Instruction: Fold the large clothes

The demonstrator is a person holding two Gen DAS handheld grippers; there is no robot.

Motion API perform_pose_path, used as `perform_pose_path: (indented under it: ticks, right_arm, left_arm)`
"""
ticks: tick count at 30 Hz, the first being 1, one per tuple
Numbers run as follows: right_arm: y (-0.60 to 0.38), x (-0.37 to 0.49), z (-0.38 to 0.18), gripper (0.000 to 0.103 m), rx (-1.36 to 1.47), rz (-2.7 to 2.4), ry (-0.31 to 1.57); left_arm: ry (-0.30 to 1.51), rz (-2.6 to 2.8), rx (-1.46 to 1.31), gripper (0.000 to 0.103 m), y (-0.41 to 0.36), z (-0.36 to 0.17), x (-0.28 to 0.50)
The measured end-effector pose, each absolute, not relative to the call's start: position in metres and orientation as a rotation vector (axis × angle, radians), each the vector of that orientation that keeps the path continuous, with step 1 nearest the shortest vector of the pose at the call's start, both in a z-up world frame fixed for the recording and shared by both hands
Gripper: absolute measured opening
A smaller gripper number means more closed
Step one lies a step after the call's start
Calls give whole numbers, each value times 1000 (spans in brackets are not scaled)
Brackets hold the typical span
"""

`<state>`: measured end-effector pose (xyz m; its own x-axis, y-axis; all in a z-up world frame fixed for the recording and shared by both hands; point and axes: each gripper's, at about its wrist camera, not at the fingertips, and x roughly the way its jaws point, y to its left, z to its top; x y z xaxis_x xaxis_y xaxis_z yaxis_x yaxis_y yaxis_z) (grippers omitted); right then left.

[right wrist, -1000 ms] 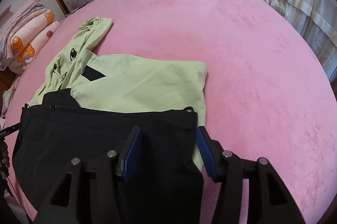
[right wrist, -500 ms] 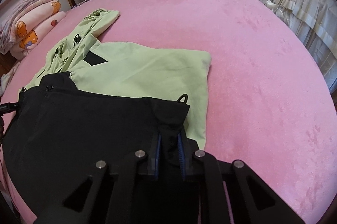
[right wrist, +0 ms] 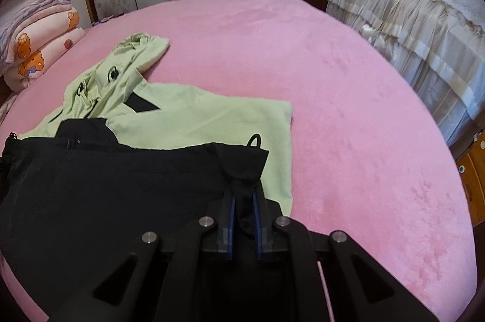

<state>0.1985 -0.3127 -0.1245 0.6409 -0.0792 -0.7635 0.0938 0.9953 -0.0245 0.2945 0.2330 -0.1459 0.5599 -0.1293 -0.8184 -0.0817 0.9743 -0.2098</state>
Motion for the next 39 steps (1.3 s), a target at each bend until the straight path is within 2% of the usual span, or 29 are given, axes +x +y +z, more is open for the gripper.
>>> perform_pose_path:
  ticks: [7,13,17,23,25,26,30,32,36,38,39]
  right_arm:
    - [-300,207,-72,9,-5,-108,741]
    - [-292,257,-53,9,-25,-130,687]
    - [-287,301,-72,9,-63,-167,717]
    - [-287,355,-147,9,-117,-222,890]
    - [-293,366,-175,11,-96,-229,992]
    - [-298,366,-183,16,-69,-227,1015]
    - [-308,360,-179,28,-1,-218,1001]
    - [-314,358,-169,30,26,-221,1000]
    - [-315,337,-132,33,169,-178,866]
    - [-298,324,-116,40,206,-122,803]
    - [-286,323,-113,45,199,-93,799]
  left_arm:
    - [840,32,-232,3,234,-97,298]
    - [789,118,-238,3,241,-86,333]
    - [785,168,-200,3,236,-102,368]
    - [883,268,-113,3,232,-166,410]
    - [941,325,-92,4,237,-192,416]
    - [981,348,-101,5,244,-208,417]
    - [988,317,-181,6,256,-218,415]
    - [1000,306,-177,7,256,-214,415]
    - [918,307,-240,16,254,-185,401]
    - [846,272,-265,24,237,-166,387]
    - [828,246,-266,31,226,-160,382]
